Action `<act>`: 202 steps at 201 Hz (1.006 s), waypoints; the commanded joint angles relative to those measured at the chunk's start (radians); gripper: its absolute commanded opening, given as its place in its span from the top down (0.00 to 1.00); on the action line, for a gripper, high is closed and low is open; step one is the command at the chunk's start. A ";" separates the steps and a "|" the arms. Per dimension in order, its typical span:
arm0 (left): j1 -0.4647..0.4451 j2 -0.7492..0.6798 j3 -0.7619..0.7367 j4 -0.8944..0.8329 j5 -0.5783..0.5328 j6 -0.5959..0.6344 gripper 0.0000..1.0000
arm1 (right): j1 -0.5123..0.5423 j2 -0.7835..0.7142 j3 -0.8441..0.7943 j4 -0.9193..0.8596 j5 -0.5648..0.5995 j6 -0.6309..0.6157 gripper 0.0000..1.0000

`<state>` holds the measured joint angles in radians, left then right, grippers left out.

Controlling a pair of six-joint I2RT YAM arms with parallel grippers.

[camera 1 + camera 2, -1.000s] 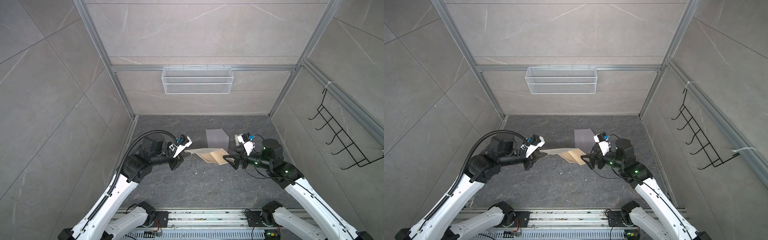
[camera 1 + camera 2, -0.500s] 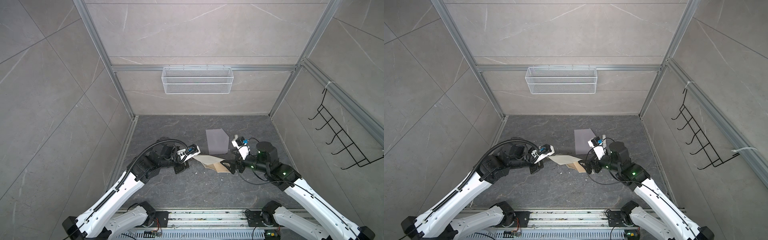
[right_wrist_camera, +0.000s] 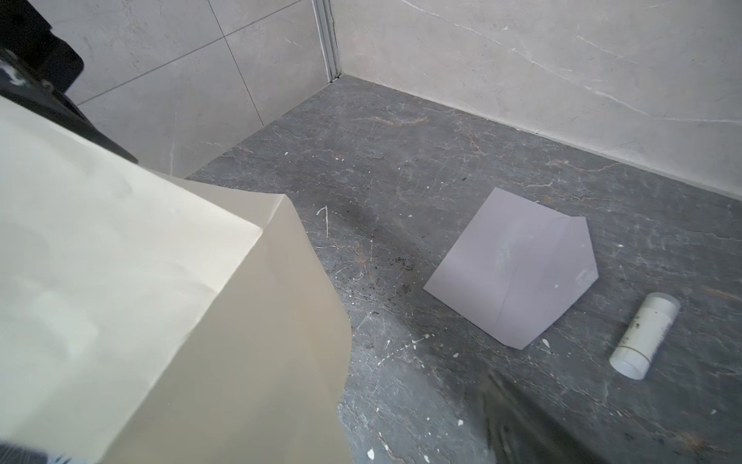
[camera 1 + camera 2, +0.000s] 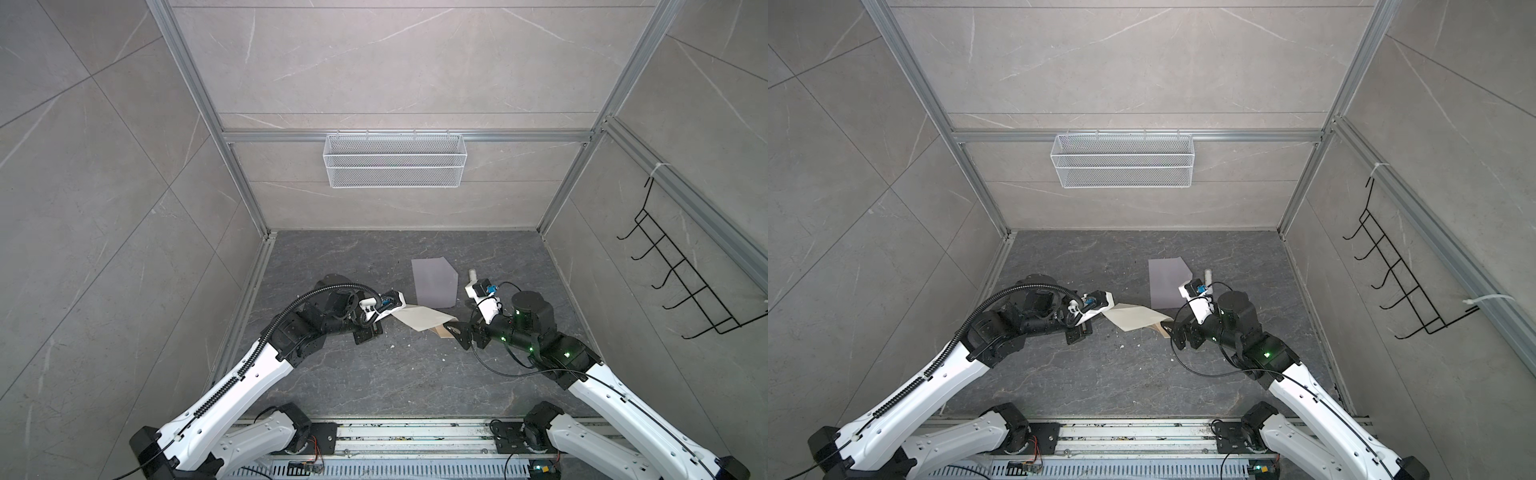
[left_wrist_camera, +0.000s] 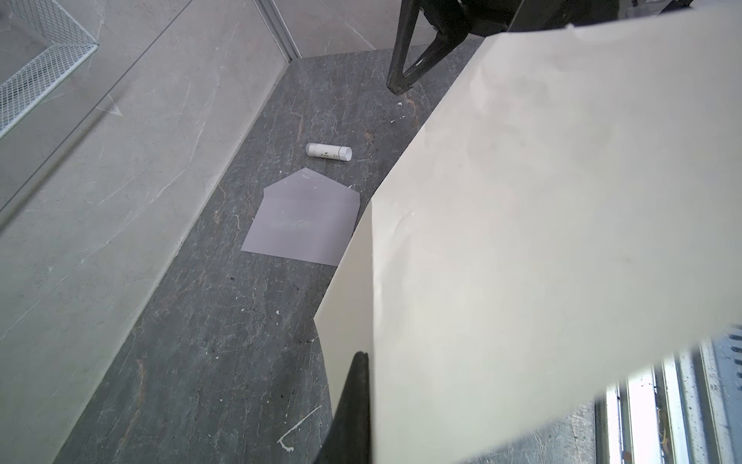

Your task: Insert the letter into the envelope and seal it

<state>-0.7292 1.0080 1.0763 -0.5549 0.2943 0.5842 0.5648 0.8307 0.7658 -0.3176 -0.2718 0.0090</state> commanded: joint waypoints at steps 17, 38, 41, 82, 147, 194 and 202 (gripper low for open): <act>-0.004 -0.022 -0.017 0.050 0.053 0.032 1.00 | 0.009 -0.002 0.021 0.003 0.001 -0.044 0.02; -0.004 -0.028 -0.033 0.049 0.059 0.033 1.00 | 0.009 -0.001 0.020 0.013 -0.012 -0.050 0.02; -0.005 -0.029 -0.034 0.051 0.060 0.034 1.00 | 0.009 0.000 0.020 0.015 -0.015 -0.050 0.03; -0.004 -0.042 -0.052 0.074 0.066 0.039 1.00 | 0.010 0.054 0.054 -0.009 -0.039 -0.054 0.21; -0.004 -0.051 -0.060 0.089 0.069 0.022 1.00 | 0.015 0.068 0.066 0.007 -0.055 -0.012 0.78; -0.004 -0.060 -0.070 0.089 0.103 0.007 1.00 | 0.013 0.039 0.065 0.028 -0.013 0.028 1.00; -0.005 -0.061 -0.069 0.089 0.114 0.001 0.92 | 0.015 0.031 0.061 0.032 0.002 0.033 1.00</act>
<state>-0.7307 0.9699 1.0069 -0.4919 0.3550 0.6018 0.5751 0.8925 0.8043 -0.3111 -0.3103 0.0082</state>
